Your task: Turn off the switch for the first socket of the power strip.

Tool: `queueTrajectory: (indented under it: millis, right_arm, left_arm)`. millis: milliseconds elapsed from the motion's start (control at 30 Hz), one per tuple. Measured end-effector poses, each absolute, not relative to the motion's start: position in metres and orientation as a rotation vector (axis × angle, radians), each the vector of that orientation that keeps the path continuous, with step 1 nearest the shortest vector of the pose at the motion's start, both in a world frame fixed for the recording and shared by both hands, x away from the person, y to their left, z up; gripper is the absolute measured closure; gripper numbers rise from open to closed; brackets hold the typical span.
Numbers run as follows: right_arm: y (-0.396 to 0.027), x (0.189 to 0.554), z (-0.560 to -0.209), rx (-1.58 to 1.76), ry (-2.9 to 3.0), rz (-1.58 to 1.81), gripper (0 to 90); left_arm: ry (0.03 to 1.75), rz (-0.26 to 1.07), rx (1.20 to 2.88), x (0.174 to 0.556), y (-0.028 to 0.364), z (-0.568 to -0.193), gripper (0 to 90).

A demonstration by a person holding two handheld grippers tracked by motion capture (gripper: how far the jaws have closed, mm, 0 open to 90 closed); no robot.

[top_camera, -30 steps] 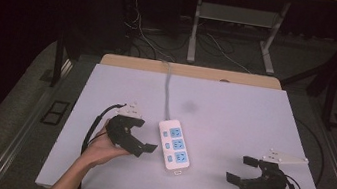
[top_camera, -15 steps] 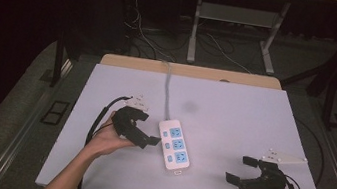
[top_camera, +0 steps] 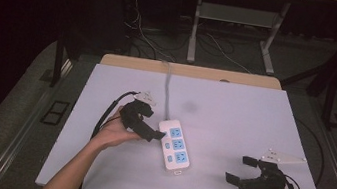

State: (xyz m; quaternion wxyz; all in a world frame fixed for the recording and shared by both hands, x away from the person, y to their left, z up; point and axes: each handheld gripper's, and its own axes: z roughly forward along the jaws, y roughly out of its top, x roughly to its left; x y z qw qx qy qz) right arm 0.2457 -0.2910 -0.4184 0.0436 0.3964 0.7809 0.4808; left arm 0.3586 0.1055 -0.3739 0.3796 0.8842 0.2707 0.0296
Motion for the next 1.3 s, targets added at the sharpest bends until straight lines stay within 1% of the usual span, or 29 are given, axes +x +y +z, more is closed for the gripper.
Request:
queueTrajectory:
  millis: [367,533,633,667,733,833,867,967,1067,1100,1133,1167,1200,1233,1300]
  right_arm:
    - [-0.291,0.246,-0.419,1.206,2.394,1.468,0.5]
    - [-0.29,0.246,-0.419,1.203,2.4,1.464,0.5]
    - [-0.29,0.246,-0.419,1.2,2.402,1.463,0.5]
    - [-0.29,0.246,-0.419,1.199,2.404,1.462,0.5]
    - [-0.289,0.246,-0.419,1.201,2.405,1.462,0.5]
    - [-0.289,0.246,-0.419,1.2,2.408,1.462,0.5]
    - [-0.289,0.246,-0.419,1.198,2.412,1.46,0.5]
    - [-0.288,0.246,-0.42,1.197,2.415,1.458,0.5]
    - [-0.288,0.246,-0.42,1.196,2.416,1.457,0.5]
    - [-0.288,0.246,-0.42,1.196,2.416,1.457,0.5]
    - [-0.288,0.246,-0.42,1.194,2.418,1.455,0.5]
    - [-0.288,0.246,-0.42,1.194,2.418,1.455,0.5]
    - [-0.288,0.245,-0.42,1.191,2.419,1.456,0.5]
    - [-0.288,0.245,-0.42,1.191,2.419,1.456,0.5]
    - [-0.287,0.246,-0.42,1.187,2.422,1.454,0.5]
  left_arm:
    - [0.69,0.066,2.275,0.37,0.098,-0.379,3.9]
    - [0.685,0.053,2.276,0.374,0.097,-0.383,9.3]
    - [0.687,0.046,2.275,0.375,0.096,-0.385,13.6]
    - [0.686,0.047,2.275,0.376,0.096,-0.386,16.5]
    - [0.684,0.052,2.28,0.377,0.095,-0.387,17.9]
    - [0.683,0.056,2.281,0.378,0.094,-0.389,24.1]
    - [0.684,0.056,2.276,0.378,0.094,-0.39,29.1]
    - [0.683,0.065,2.271,0.38,0.093,-0.391,38.3]
    - [0.683,0.065,2.261,0.381,0.093,-0.392,50.3]
    - [0.684,0.054,2.254,0.382,0.094,-0.393,50.3]
    - [0.684,0.045,2.25,0.383,0.094,-0.393,56.4]
    - [0.683,0.04,2.25,0.383,0.094,-0.394,56.4]
    - [0.686,0.032,2.248,0.384,0.094,-0.395,62.1]
    - [0.686,0.021,2.249,0.385,0.094,-0.395,62.1]
    - [0.687,0.008,2.254,0.386,0.094,-0.397,67.2]
